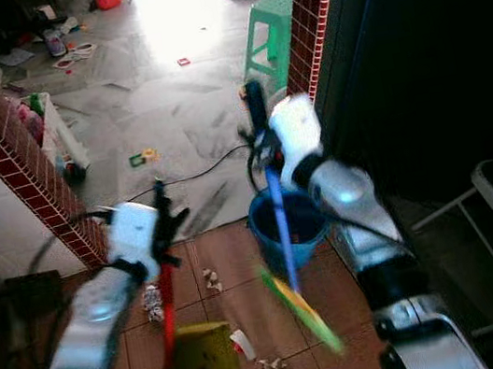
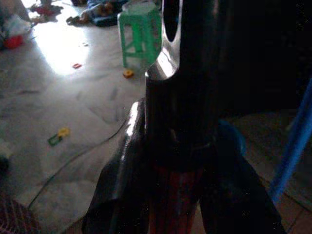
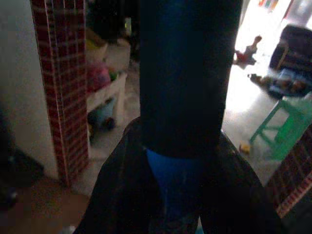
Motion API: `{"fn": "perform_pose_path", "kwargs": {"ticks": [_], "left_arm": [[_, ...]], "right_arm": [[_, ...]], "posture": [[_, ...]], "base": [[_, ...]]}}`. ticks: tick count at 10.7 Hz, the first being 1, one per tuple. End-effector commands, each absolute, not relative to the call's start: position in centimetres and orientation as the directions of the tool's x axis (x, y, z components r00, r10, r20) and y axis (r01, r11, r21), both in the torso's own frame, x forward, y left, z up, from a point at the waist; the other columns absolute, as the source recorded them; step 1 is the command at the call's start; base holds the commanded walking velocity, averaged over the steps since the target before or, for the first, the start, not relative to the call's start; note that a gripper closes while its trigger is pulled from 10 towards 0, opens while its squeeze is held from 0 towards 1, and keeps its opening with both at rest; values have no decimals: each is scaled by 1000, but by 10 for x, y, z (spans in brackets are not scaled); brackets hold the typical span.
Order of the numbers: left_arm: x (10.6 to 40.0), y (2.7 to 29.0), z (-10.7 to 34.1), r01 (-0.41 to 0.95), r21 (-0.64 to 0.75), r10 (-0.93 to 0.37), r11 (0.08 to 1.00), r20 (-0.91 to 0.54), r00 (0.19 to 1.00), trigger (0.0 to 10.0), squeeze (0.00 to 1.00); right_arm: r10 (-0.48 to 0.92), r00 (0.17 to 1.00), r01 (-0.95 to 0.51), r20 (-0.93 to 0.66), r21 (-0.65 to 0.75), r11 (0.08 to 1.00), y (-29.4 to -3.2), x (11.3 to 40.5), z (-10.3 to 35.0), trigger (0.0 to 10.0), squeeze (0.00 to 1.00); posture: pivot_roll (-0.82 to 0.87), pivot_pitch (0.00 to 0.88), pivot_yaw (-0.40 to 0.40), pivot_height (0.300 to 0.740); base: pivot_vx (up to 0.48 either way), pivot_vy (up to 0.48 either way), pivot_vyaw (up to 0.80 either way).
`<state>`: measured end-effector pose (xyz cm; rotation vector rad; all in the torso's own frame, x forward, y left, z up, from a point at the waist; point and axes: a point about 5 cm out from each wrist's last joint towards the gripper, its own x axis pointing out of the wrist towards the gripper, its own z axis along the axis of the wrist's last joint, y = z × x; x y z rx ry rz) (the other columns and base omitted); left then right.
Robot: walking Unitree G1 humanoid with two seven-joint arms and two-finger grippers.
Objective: Sweep floor
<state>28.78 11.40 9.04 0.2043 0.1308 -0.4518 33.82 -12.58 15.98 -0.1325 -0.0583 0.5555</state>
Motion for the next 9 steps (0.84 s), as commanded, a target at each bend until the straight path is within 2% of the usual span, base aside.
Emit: {"fn": "perform_pose_path", "kwargs": {"ticks": [1,4,6,9], "left_arm": [[290,105,92,481,177,-455,859,-168,874,10000,0],[289,85,81,560,157,-530,813,-197,825,10000,0],[289,78,79,551,124,-524,825,-198,829,10000,0],[290,69,76,551,80,-528,831,-196,826,10000,0]], "right_arm": [[538,842,-527,27,-170,833,-125,337,168,10000,0],[492,869,-494,-41,-120,861,-129,331,156,10000,0],[377,926,-376,11,-16,926,-136,337,161,10000,0],[264,964,-263,5,131,956,-145,344,159,10000,0]], "posture": [[-33,52,-40,740],[-44,71,-34,740],[-44,69,-38,740],[-42,57,-40,740]], "base": [[0,0,0],[0,0,0],[0,0,0],[0,0,0]]}}
